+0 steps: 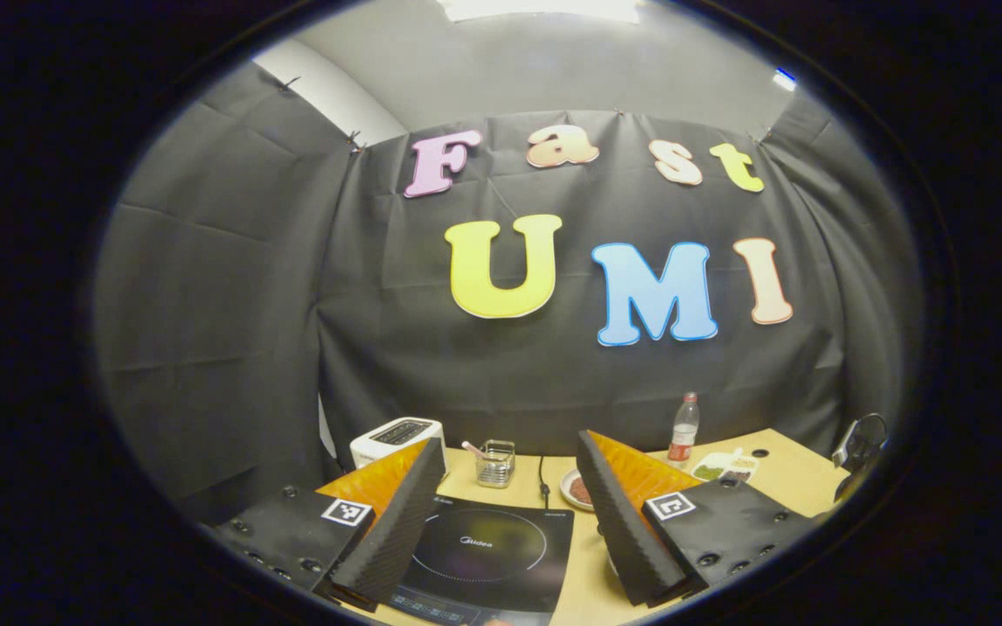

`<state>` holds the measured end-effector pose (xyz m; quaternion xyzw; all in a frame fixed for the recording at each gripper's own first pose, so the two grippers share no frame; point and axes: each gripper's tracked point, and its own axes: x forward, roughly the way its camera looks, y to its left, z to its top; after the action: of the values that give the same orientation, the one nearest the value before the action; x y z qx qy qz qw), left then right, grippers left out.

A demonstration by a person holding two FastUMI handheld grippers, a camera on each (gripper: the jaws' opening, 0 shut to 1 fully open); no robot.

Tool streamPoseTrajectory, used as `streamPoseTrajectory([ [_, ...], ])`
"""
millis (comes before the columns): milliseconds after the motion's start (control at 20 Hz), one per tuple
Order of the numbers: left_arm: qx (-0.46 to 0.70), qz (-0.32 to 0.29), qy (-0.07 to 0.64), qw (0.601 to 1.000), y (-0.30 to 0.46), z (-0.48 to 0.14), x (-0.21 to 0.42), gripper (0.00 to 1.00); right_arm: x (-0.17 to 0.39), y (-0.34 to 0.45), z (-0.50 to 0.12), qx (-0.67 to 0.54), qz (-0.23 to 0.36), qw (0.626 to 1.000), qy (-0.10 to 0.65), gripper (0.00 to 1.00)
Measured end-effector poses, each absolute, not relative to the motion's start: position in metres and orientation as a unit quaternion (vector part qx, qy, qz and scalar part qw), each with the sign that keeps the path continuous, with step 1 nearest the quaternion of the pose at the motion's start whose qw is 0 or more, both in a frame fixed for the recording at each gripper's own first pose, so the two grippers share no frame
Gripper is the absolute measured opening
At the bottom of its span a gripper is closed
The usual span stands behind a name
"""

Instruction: First push the handle of the pot to place it horizontally, then grasp the pot with both hands and set it on the induction cooktop.

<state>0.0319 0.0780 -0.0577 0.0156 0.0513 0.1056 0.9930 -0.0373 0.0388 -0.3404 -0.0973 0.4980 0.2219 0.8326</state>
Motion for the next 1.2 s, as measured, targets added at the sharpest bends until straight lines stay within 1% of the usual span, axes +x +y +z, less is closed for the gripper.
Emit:
streamPoseTrajectory([
  [100,0.010,0.100,0.057,0.993,0.077,-0.064,0.035,0.99,-0.028,0.027,-0.342,-0.109,0.206,0.837,0.494,0.01],
  [300,0.014,0.091,0.070,0.993,0.077,-0.077,0.044,1.00,-0.006,0.003,-0.346,-0.137,0.176,0.845,0.486,0.01],
  [750,0.018,0.063,0.107,0.992,0.065,-0.112,0.062,1.00,0.042,-0.033,-0.351,-0.146,0.104,0.867,0.464,0.01],
  [800,0.019,0.058,0.112,0.992,0.063,-0.119,0.064,0.93,0.044,-0.036,-0.348,-0.139,0.096,0.870,0.463,0.01],
  [850,0.019,0.053,0.117,0.992,0.059,-0.123,0.066,0.93,0.045,-0.039,-0.345,-0.134,0.088,0.874,0.458,0.01],
  [900,0.017,0.047,0.122,0.991,0.056,-0.129,0.068,1.00,0.047,-0.043,-0.335,-0.129,0.077,0.883,0.444,0.01],
  [950,0.016,0.039,0.126,0.991,0.051,-0.133,0.071,1.00,0.053,-0.044,-0.324,-0.120,0.068,0.894,0.426,0.01],
  [1000,0.013,0.028,0.132,0.991,0.045,-0.139,0.073,0.93,0.057,-0.047,-0.311,-0.111,0.054,0.907,0.403,0.01],
  [1050,0.010,0.020,0.140,0.990,0.041,-0.146,0.075,0.93,0.062,-0.049,-0.299,-0.100,0.043,0.919,0.380,0.12],
  [1100,0.007,0.013,0.145,0.989,0.036,-0.151,0.078,0.99,0.066,-0.048,-0.286,-0.088,0.037,0.929,0.357,0.34],
  [1150,0.004,0.004,0.150,0.989,0.032,-0.156,0.081,1.00,0.070,-0.048,-0.275,-0.077,0.029,0.939,0.335,0.56],
  [1200,0.001,-0.004,0.153,0.988,0.028,-0.160,0.085,0.99,0.079,-0.050,-0.268,-0.070,0.019,0.947,0.313,0.78],
])
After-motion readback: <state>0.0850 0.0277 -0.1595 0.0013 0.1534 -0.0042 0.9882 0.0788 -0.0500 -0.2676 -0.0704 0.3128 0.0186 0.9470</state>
